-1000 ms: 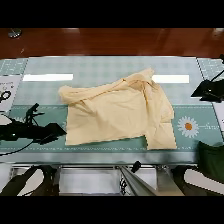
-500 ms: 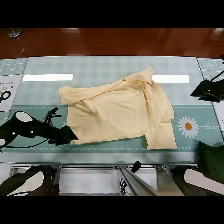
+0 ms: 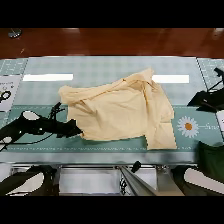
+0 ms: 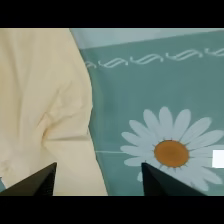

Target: Fold the shirts.

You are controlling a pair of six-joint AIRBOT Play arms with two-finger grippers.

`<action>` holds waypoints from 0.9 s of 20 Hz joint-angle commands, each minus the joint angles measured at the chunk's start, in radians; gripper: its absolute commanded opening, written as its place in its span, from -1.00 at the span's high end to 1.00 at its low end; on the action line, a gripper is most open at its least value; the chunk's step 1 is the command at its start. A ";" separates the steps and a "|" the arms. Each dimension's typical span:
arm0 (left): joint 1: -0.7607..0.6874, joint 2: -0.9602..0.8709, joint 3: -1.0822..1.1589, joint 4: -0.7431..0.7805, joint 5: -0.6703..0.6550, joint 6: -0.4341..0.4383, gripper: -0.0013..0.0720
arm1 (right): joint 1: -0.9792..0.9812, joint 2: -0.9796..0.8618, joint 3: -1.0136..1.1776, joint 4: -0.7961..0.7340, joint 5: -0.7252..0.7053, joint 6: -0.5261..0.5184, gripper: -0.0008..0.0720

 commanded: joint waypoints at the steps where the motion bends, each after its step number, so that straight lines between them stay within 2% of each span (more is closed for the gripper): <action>1: -0.002 0.002 0.001 -0.011 -0.015 0.032 0.91 | -0.055 0.000 -0.183 0.137 -0.053 -0.092 -0.72; 7: -0.002 0.002 0.002 -0.012 -0.007 0.032 0.91 | -0.002 -0.006 -0.346 0.227 -0.340 -0.077 -0.67; 11: -0.002 0.002 0.018 -0.012 -0.004 0.031 0.91 | 0.128 -0.088 -0.351 0.255 -0.426 -0.059 -0.67; 12: -0.002 0.002 0.032 -0.012 -0.004 0.032 0.91 | 0.158 -0.106 -0.351 0.259 -0.457 -0.047 -0.58; 13: -0.002 0.002 0.050 -0.012 -0.004 0.032 0.91 | 0.184 -0.114 -0.351 0.259 -0.494 -0.044 -0.19; 14: -0.002 0.003 0.074 -0.012 -0.005 0.042 0.91 | 0.198 -0.111 -0.349 0.258 -0.526 -0.043 0.41; 15: -0.002 0.003 0.105 -0.012 -0.013 0.052 0.91 | 0.200 -0.100 -0.335 0.262 -0.535 -0.036 0.87; 18: 0.016 0.047 0.247 -0.012 -0.051 0.053 0.91 | 0.186 -0.017 -0.218 0.264 -0.504 -0.036 0.87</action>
